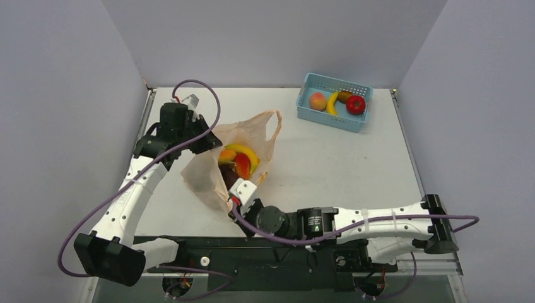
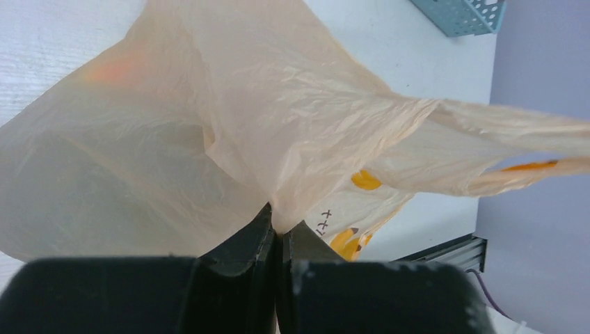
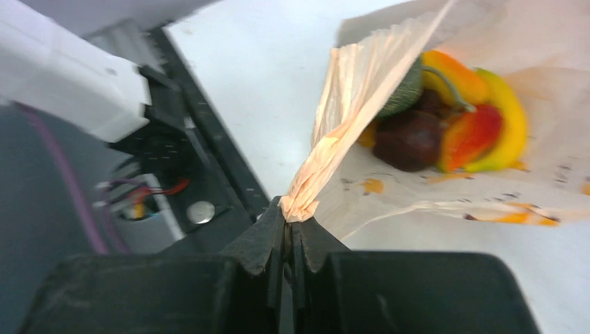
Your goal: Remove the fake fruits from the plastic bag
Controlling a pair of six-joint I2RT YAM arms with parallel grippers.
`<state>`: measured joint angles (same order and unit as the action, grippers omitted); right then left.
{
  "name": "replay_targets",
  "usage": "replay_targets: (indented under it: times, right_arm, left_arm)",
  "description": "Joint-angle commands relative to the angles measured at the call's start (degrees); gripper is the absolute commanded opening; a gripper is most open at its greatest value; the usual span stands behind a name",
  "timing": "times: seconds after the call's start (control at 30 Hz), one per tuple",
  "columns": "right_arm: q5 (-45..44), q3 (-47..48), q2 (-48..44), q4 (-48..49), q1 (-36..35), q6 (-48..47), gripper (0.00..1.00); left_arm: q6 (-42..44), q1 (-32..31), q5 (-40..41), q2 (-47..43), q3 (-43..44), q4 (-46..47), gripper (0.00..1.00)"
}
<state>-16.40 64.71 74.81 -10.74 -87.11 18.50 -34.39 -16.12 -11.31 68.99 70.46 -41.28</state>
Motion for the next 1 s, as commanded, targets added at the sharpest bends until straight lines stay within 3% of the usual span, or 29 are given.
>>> replay_targets:
  times: [0.0, 0.07, 0.13, 0.27, 0.4, 0.47, 0.5, 0.53, 0.57, 0.63, 0.7, 0.8, 0.97]
  right_arm:
    - [-31.78, -0.09, 5.49, -0.77, -9.95, -5.85, 0.00]
    - [-40.99, 0.54, 11.07, -1.64, -13.00, -8.83, 0.00]
    - [-44.13, 2.60, 16.55, -2.57, -13.73, -10.93, 0.00]
    - [-39.22, 3.68, 21.71, 0.52, -12.65, -15.44, 0.00]
    - [-21.55, 4.65, 22.45, 1.82, -9.94, -14.13, 0.00]
    - [-8.53, 3.86, 21.72, 3.43, -6.48, -10.51, 0.13]
    - [3.93, 3.33, 21.00, 5.88, -5.13, -8.66, 0.22]
    - [9.90, 1.52, 20.65, 8.09, -2.11, -3.45, 0.26]
    - [20.45, -0.09, 19.68, 15.82, -0.74, -0.25, 0.34]
    - [28.13, -5.37, 18.19, 26.89, 2.25, 9.04, 0.43]
    - [29.44, -8.54, 16.51, 30.14, 3.85, 14.82, 0.50]
    - [27.75, -11.28, 12.09, 27.85, 5.06, 15.51, 0.56]
    - [19.50, -12.97, -0.34, 15.13, 5.48, 13.62, 0.70]
  left_arm:
    - [-4.76, 5.04, -5.44, 2.22, 5.18, 8.70, 0.00]
    - [-5.93, 7.43, -11.26, 3.52, 5.81, 10.72, 0.00]
    - [-6.12, 9.17, -14.94, 3.98, 5.58, 11.59, 0.00]
    - [-5.40, 10.92, -18.82, 2.68, 2.42, 12.02, 0.00]
    - [-2.80, 11.43, -20.72, 0.17, -0.42, 11.96, 0.00]
    - [0.53, 11.38, -21.27, -1.94, -1.53, 11.17, 0.00]
    - [2.42, 11.40, -21.31, -2.55, -2.73, 10.85, 0.00]
    - [3.24, 11.39, -21.17, -4.04, -3.55, 10.77, 0.00]
    - [4.50, 11.38, -21.22, -4.66, -5.45, 11.02, 0.00]
    - [6.11, 11.38, -22.01, -6.30, -8.21, 11.75, 0.00]
    - [7.57, 11.36, -22.55, -7.53, -10.49, 12.27, 0.00]
    - [10.11, 11.30, -22.35, -9.97, -12.81, 12.53, 0.00]
    - [13.93, 11.15, -21.98, -14.49, -15.98, 13.93, 0.00]
